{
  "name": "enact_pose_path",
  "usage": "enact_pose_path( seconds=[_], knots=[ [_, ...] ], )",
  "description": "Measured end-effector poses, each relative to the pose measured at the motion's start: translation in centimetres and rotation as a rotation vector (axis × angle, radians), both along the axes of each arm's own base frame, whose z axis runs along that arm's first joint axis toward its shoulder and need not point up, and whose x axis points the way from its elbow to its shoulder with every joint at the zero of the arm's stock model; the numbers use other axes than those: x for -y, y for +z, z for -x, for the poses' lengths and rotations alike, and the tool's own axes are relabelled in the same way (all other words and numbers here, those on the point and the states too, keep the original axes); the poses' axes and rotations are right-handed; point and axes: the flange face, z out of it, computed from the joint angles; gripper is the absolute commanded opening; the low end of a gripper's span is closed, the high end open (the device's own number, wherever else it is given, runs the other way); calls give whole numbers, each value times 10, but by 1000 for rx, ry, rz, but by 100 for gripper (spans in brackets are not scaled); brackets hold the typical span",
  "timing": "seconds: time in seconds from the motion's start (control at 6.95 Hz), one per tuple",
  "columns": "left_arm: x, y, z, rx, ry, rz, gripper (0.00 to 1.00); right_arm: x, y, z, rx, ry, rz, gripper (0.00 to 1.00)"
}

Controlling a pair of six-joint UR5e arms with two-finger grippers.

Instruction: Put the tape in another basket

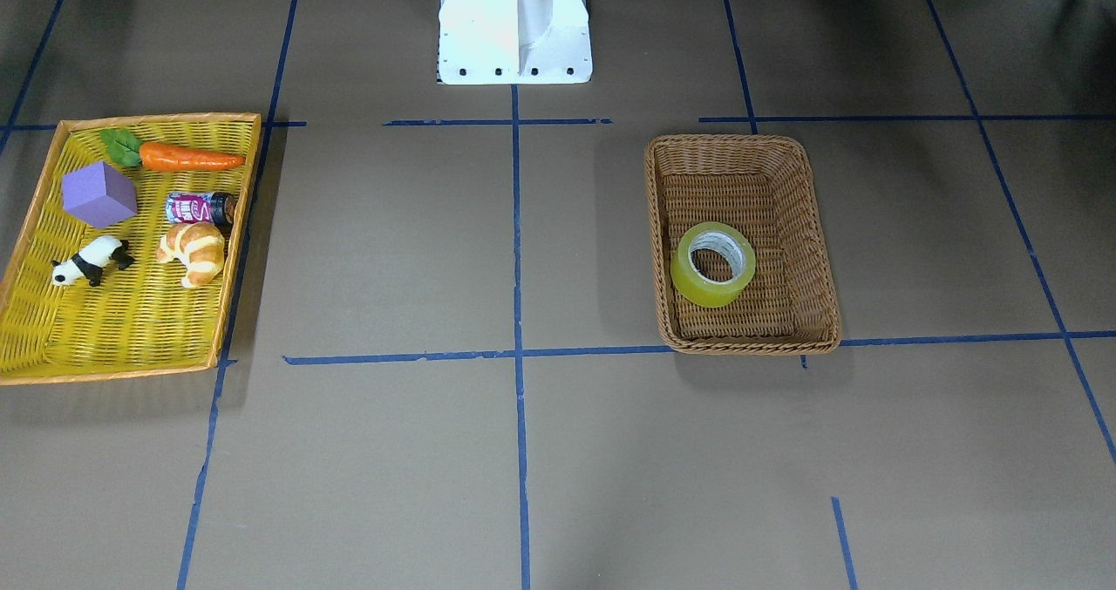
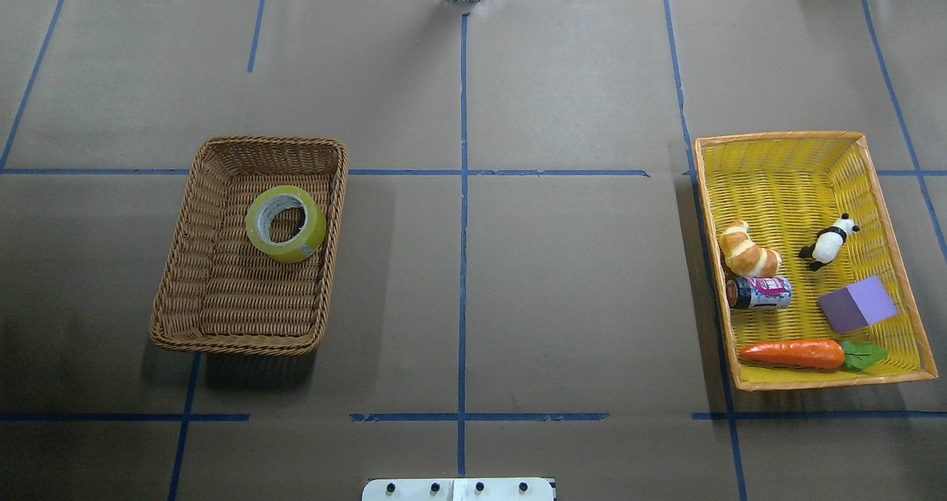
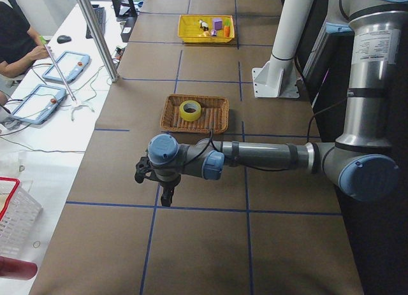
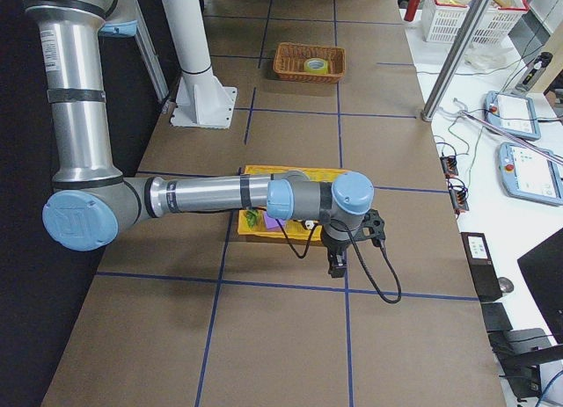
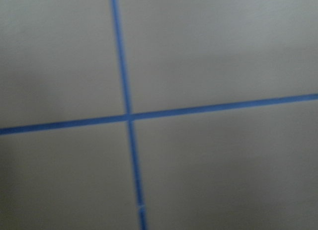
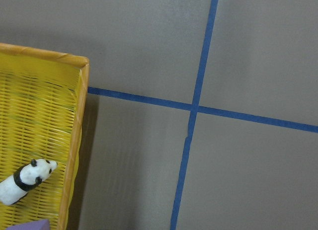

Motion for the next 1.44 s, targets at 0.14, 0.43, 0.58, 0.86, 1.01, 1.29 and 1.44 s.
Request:
enact_pose_path(
  seconds=[0.14, 0.43, 0.58, 0.86, 1.01, 1.29, 1.44],
  knots=[
    [-3, 8, 6, 3, 3, 19, 100, -5, 1, 0, 2, 4, 7, 100],
    [-6, 9, 14, 6, 18, 29, 100, -7, 4, 0, 3, 7, 17, 100],
    [-9, 10, 20, 7, 32, 34, 100, -7, 5, 0, 3, 7, 19, 100],
    [-13, 11, 37, 8, 25, 49, 100, -7, 5, 0, 3, 7, 19, 100],
    [-14, 10, 40, 7, 21, 49, 100, -7, 5, 0, 3, 7, 19, 100],
    [-16, 9, 43, 7, 17, 49, 100, -6, 4, 0, 3, 6, 17, 100],
    [-17, 10, 43, 7, 17, 50, 100, -6, 4, 0, 3, 6, 17, 100]
  ],
)
